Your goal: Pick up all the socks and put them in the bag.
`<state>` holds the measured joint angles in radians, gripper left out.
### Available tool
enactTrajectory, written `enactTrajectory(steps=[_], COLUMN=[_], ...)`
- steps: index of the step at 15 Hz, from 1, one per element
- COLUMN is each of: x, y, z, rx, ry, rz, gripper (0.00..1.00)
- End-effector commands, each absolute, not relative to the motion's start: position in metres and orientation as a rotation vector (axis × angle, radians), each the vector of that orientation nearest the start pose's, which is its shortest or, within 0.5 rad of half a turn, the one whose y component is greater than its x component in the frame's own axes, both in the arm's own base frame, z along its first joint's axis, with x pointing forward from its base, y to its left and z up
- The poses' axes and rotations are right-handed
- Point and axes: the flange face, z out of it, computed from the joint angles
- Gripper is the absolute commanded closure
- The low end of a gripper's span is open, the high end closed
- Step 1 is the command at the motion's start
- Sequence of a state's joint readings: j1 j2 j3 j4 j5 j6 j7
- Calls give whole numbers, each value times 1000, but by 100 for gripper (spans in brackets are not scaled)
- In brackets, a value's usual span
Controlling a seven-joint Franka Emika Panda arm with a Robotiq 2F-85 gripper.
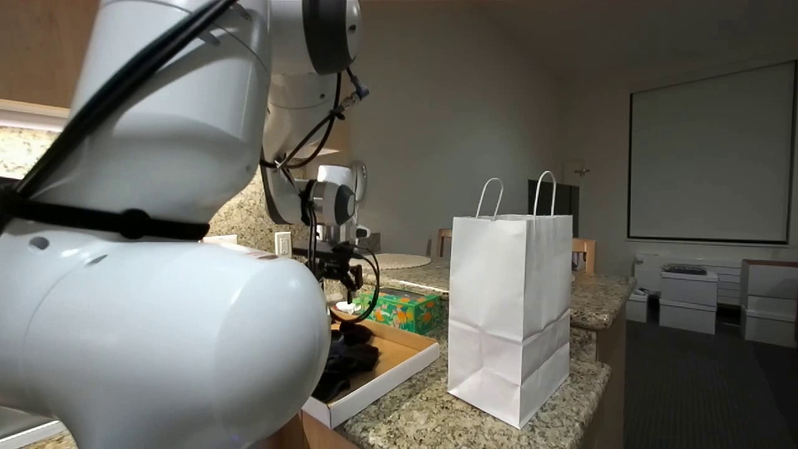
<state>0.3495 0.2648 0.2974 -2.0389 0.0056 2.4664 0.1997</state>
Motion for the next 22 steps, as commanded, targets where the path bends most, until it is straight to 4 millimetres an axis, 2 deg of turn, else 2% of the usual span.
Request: enactTrajectory(steps=[1, 4, 8, 9, 11, 12, 19, 22], x=[481, 481, 478, 477, 475, 475, 483, 484], y=[368, 367, 364, 365, 366, 366, 362, 358], z=[286, 256, 230, 224, 216, 216, 223, 232], rx=[-2923, -2944, -2966, -2972, -2979, -2983, -3037, -3048], ry=[-655, -666, -698, -716, -746, -756, -750, -758], rz=[-150, -110, -42, -25, -9, -10, -37, -19], gripper=[0, 0, 0, 22, 32, 40, 84, 91])
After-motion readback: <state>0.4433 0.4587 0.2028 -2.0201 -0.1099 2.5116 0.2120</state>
